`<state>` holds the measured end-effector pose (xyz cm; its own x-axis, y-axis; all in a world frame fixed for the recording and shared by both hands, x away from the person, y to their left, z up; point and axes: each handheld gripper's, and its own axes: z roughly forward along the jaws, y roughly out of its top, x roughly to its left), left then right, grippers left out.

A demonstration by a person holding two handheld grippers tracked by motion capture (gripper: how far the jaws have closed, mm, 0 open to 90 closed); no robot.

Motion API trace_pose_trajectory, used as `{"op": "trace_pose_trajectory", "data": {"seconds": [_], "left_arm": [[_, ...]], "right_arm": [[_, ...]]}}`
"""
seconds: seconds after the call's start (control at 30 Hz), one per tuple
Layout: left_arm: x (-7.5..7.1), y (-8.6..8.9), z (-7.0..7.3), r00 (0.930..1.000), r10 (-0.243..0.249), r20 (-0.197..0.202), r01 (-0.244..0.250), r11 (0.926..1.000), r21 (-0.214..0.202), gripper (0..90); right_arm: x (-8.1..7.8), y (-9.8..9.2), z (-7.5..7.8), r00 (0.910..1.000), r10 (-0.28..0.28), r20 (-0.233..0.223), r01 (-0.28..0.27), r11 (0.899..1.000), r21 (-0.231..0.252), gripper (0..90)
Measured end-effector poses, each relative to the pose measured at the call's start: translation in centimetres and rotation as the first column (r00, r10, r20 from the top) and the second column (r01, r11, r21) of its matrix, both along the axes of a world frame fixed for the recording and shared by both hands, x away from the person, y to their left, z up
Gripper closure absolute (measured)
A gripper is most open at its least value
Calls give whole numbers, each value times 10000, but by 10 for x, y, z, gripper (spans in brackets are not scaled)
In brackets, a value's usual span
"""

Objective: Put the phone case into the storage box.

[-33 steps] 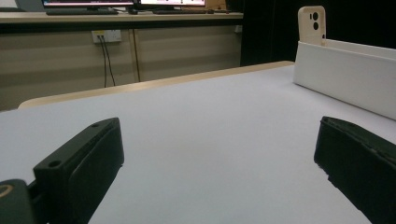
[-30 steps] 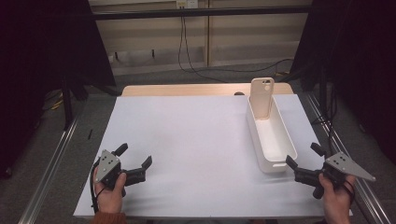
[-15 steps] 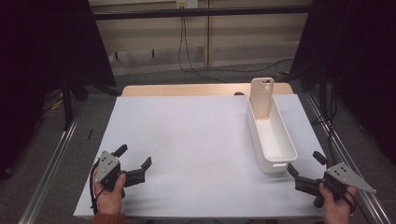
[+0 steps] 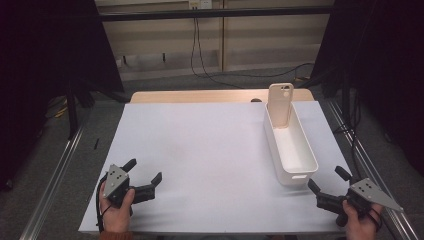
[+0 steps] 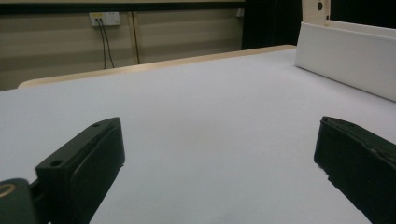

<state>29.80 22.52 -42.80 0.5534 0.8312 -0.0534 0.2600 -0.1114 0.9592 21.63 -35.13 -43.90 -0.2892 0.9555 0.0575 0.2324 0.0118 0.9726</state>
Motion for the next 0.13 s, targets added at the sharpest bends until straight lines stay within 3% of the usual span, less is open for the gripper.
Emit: {"op": "trace_pose_trajectory", "data": {"seconds": [0.13], "left_arm": [[0, 2, 2, 9999, 127, 44, -126, 9998, -159, 18]], "right_arm": [[0, 0, 0, 10000, 9, 53, -10, 10000, 19, 0]]}}
